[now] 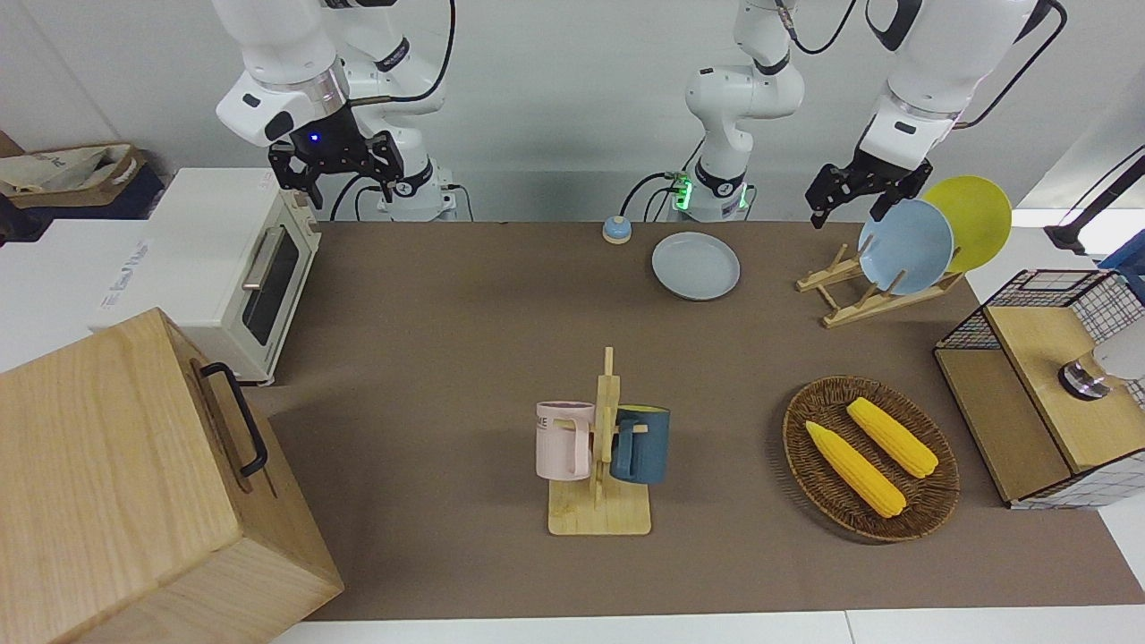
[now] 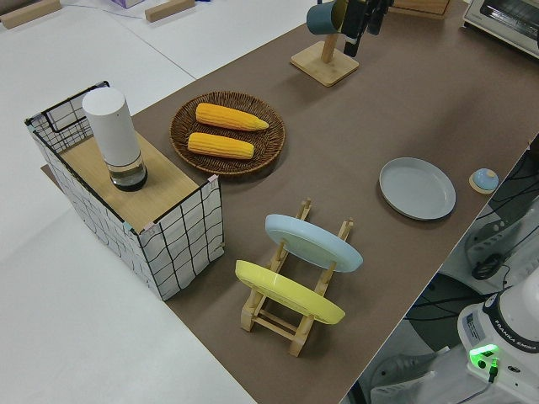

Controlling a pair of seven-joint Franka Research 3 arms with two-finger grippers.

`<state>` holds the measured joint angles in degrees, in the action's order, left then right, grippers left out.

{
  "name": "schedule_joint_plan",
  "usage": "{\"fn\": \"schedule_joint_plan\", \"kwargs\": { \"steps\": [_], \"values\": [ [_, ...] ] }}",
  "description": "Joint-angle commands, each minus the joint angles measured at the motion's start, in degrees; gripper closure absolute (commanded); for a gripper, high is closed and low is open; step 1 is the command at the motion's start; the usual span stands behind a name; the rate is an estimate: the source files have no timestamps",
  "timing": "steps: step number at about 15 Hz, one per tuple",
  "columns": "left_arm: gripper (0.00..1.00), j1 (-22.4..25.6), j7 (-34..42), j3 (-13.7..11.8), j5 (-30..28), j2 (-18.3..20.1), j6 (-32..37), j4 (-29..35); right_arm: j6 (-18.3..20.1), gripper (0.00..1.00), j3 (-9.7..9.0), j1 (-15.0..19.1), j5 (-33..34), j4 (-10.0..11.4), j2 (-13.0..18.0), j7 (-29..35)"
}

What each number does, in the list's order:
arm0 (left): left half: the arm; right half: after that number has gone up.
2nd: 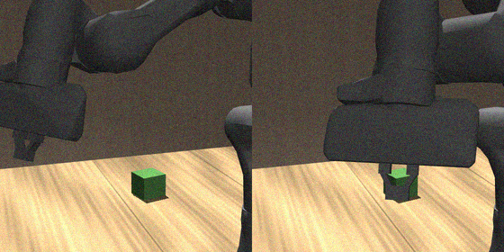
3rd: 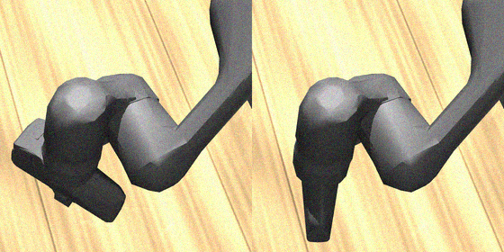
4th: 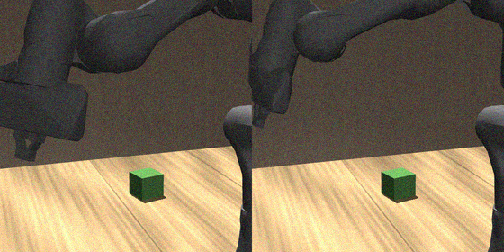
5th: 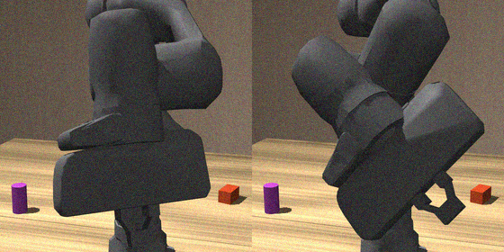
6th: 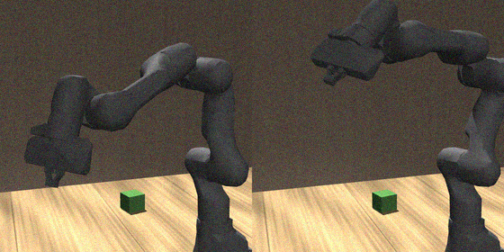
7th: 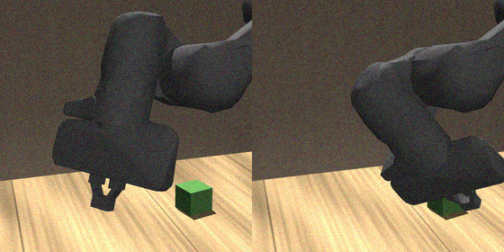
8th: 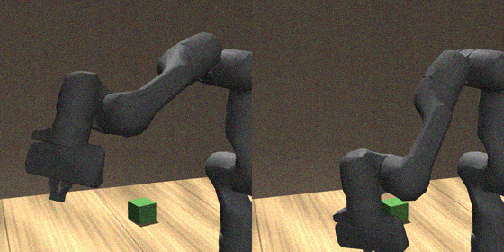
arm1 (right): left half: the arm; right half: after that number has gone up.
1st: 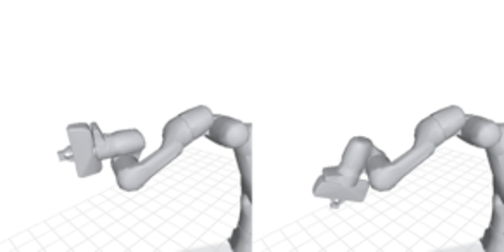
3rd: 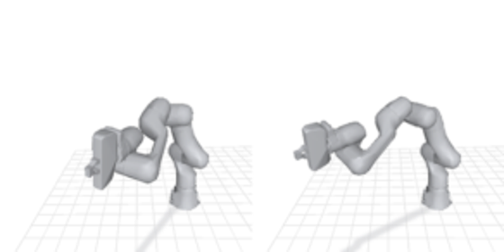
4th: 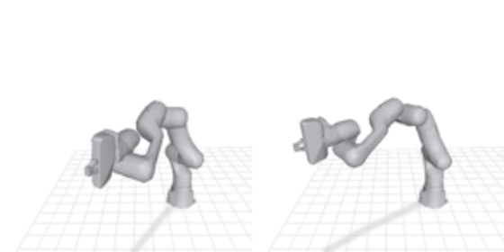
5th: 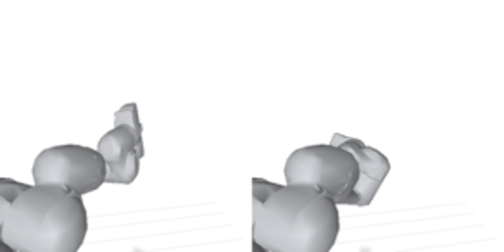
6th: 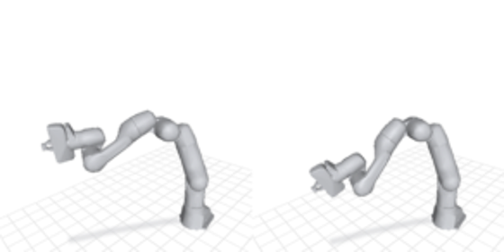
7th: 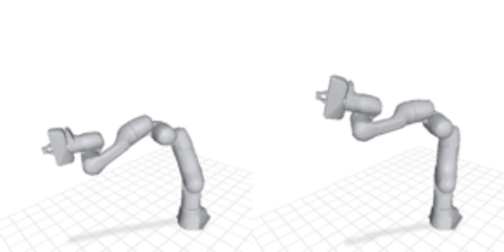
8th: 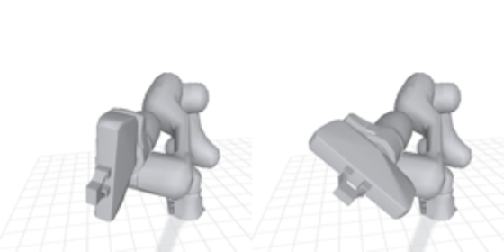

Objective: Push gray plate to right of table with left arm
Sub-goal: 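Move the left gripper down toward the gray plate's near edge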

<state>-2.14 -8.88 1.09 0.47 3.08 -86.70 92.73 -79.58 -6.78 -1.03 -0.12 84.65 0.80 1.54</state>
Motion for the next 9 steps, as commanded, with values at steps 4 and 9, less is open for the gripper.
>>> {"fn": "schedule_joint_plan", "kwargs": {
  "steps": [4,9],
  "values": [
    [0.00,-0.23,-0.26,-0.39,1.11,8.86,-2.24,12.98,0.83,0.017,-0.78,1.11,-0.23,-0.45,0.17,0.13],
    [0.00,-0.32,-0.44,-0.92,1.11,15.63,-2.50,23.36,0.83,0.017,-0.78,1.11,-0.15,-0.45,0.17,0.13]
  ]
}}
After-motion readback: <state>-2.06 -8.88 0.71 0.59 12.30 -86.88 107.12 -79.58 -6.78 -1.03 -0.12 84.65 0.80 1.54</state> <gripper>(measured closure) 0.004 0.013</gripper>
